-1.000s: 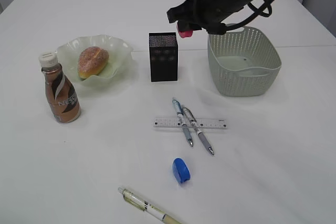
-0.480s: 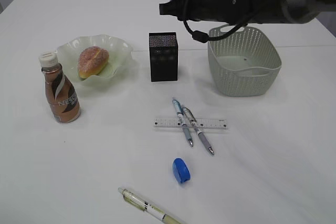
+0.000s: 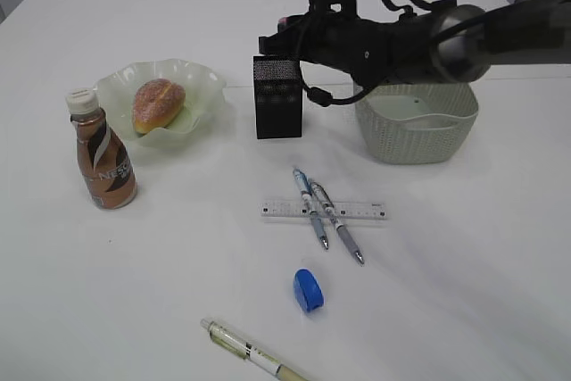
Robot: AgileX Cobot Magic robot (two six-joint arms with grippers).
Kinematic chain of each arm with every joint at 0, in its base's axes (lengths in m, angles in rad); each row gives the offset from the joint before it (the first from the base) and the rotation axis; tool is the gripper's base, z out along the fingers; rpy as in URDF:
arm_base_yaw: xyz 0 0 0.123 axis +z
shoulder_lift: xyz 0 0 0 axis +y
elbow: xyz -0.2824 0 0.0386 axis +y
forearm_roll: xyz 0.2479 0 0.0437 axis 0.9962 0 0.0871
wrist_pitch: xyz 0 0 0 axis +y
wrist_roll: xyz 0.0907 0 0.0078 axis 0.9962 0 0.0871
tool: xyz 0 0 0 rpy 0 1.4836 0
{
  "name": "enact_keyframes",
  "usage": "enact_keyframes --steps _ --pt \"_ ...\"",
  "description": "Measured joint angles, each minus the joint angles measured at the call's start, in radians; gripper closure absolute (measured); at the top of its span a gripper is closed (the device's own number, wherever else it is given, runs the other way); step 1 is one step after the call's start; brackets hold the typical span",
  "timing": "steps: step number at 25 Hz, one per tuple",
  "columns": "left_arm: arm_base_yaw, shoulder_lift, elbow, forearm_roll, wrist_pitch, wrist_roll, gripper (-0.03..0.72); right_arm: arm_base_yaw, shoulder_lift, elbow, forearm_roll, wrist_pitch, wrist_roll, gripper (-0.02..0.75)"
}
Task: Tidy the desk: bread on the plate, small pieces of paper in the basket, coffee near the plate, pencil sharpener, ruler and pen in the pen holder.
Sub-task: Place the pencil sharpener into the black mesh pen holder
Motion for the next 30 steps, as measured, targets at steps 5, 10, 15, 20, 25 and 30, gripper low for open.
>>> enact_keyframes --steps 5,10,15,20,25,30 --pt "0.000 0.000 0.000 0.000 0.000 0.000 0.263 0.012 0.042 -0.023 -0.002 -0.007 0.000 0.555" --pt "0.000 0.000 0.000 0.000 -0.004 0.000 0.264 0.012 0.046 -0.027 -0.002 -0.015 0.000 0.555" --pt "0.000 0.000 0.000 -0.003 -0.007 0.000 0.264 0.012 0.046 -0.027 -0.004 -0.015 0.000 0.555" --pt "0.000 0.000 0.000 -0.007 -0.007 0.000 0.264 0.012 0.046 -0.027 -0.004 -0.004 0.000 0.554" --pt "0.000 0.000 0.000 -0.009 -0.007 0.000 0.279 0.012 0.046 -0.027 -0.004 0.020 0.000 0.532" --pt "0.000 0.000 0.000 -0.009 -0.007 0.000 0.285 0.012 0.046 -0.027 -0.005 0.025 0.000 0.458"
